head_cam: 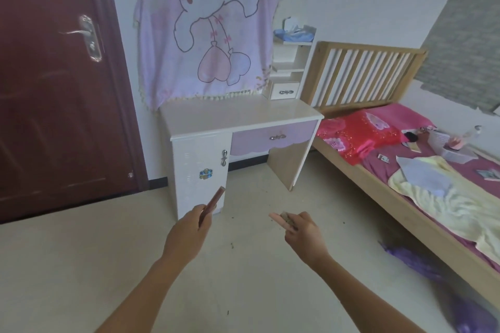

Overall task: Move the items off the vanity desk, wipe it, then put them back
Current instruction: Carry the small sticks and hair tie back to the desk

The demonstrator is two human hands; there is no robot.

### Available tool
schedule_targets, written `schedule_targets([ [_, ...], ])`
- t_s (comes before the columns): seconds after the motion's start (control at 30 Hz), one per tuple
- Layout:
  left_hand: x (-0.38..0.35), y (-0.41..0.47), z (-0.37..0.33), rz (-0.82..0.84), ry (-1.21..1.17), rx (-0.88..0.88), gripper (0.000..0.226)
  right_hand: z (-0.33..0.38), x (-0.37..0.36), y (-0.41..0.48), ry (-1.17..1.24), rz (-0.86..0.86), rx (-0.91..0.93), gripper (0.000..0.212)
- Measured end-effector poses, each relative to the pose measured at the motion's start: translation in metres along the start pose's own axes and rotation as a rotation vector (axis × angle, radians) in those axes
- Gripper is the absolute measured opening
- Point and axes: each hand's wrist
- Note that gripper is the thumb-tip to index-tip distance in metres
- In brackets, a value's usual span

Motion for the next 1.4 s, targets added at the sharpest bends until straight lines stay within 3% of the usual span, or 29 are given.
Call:
schedule_targets([
  [0.33,-0.053,0.145,-0.005,-0.018,0.047,0.052,0.02,-0.037,-0.04,0.176,0.057,0.067,0.076,0.035],
  [0.47,-0.068,0.216,-0.025,-0.078,0.055,0.053,0.019,-0.039,-0.035,0.258,0.115,0.182,0.179,0.044],
  [0.6,-0.073,0.266,-0.024,-0.145,0.024,0.127,0.019,-0.037,-0.055,0.326,0.105,0.055,0.156,0.032],
  [0.87,-0.062,0.354,0.025,-0.218,0.015,0.206,0.012,0.008,-0.129,0.426,0.042,0.234,0.313,0.038],
  [1.23,-0.026,0.516,0.102,-0.278,0.006,0.218,0.016,0.097,-0.21,0.569,0.008,0.197,0.306,0.038],
  [1.4,-0.041,0.542,0.151,-0.187,0.043,0.283,0.016,0.096,-0.263,0.58,-0.086,0.407,0.239,0.038],
])
Point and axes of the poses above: each hand's wrist, its own y-axis towards the middle knuckle, its own x-axis out of the back of the hand, z = x × y, and after that the axes turned 6 degrees about -z, right-handed
